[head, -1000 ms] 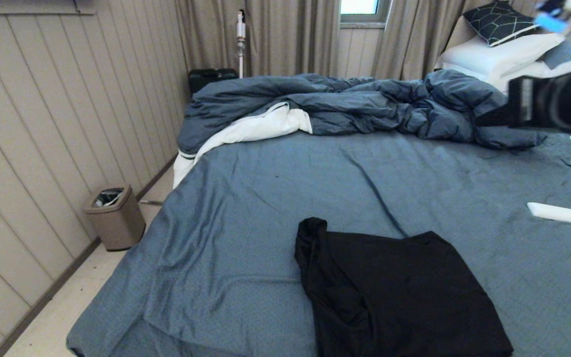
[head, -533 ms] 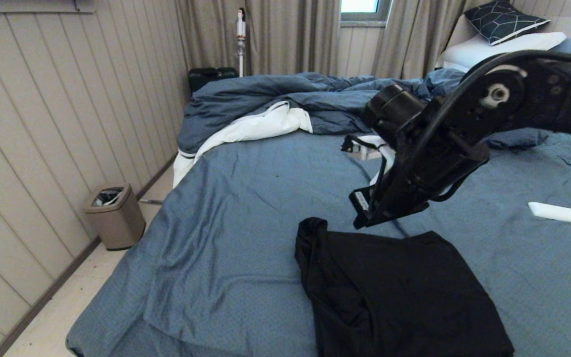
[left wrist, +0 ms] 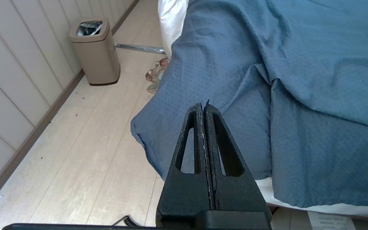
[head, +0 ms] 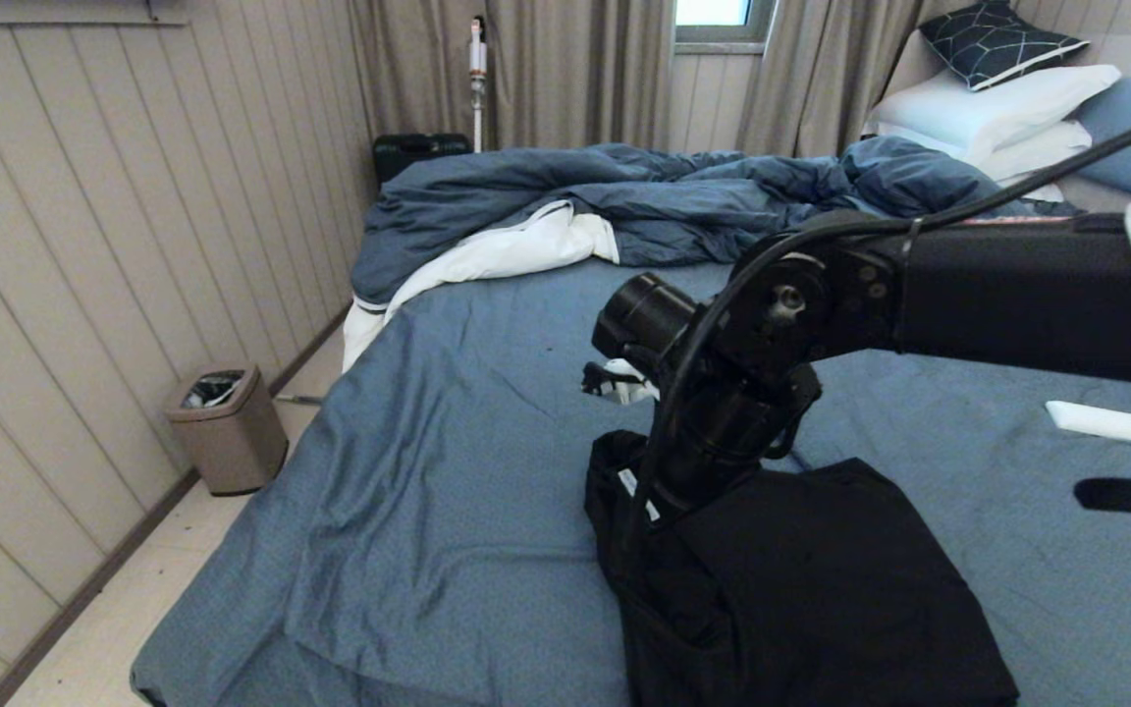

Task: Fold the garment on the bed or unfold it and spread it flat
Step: Unford the black T-shirt

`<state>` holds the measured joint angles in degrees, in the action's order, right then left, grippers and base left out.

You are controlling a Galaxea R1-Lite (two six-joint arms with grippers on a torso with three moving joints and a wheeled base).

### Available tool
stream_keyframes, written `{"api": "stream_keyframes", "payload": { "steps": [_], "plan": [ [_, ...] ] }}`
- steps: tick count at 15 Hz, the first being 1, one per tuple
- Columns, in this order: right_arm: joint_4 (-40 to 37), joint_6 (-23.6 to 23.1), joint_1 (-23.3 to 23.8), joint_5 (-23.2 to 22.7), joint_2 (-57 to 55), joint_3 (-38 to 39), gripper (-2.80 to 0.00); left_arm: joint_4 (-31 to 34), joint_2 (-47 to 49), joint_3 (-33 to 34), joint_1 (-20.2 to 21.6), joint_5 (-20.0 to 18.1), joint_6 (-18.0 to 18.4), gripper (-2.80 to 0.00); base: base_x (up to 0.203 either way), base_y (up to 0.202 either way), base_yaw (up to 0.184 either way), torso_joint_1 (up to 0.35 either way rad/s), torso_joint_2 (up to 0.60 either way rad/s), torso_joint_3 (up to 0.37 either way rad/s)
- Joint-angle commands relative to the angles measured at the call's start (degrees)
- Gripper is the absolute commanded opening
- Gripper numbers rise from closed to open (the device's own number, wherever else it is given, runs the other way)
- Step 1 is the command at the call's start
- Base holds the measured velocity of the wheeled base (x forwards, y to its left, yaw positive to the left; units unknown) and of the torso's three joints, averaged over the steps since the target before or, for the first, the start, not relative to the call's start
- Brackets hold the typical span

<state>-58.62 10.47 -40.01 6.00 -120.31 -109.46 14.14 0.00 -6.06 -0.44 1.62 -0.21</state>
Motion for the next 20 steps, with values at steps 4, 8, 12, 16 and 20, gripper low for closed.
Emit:
{"api": "stream_keyframes", "payload": {
  "steps": [4, 8, 12, 16, 20],
  "plan": [
    [-0.2, 0.1, -1.4, 2.2, -4.5, -0.4, 0.0, 0.0, 0.2, 0.0, 0.0, 0.0, -0.1, -2.8, 0.0, 0.0, 0.0, 0.0, 0.0, 0.0],
    [-0.2, 0.1, -1.0, 2.2, -5.1, 0.0, -2.8, 0.1, 0.1, 0.0, 0.0, 0.0, -0.1, -2.8, 0.0, 0.0, 0.0, 0.0, 0.0, 0.0],
    [-0.2, 0.1, -0.8, 2.4, -5.3, 0.3, -2.8, 0.1, 0.2, 0.0, 0.0, 0.0, -0.1, -2.8, 0.0, 0.0, 0.0, 0.0, 0.0, 0.0],
    [-0.2, 0.3, -0.5, 2.4, -4.6, 0.8, -2.8, 0.1, 0.2, 0.0, 0.0, 0.0, -0.1, -2.8, 0.0, 0.0, 0.0, 0.0, 0.0, 0.0],
    [-0.3, 0.2, 2.5, 2.4, 1.8, 1.1, -2.8, 0.1, 0.1, 0.0, 0.0, 0.0, -0.1, -2.8, 0.0, 0.0, 0.0, 0.0, 0.0, 0.0]
  ]
}}
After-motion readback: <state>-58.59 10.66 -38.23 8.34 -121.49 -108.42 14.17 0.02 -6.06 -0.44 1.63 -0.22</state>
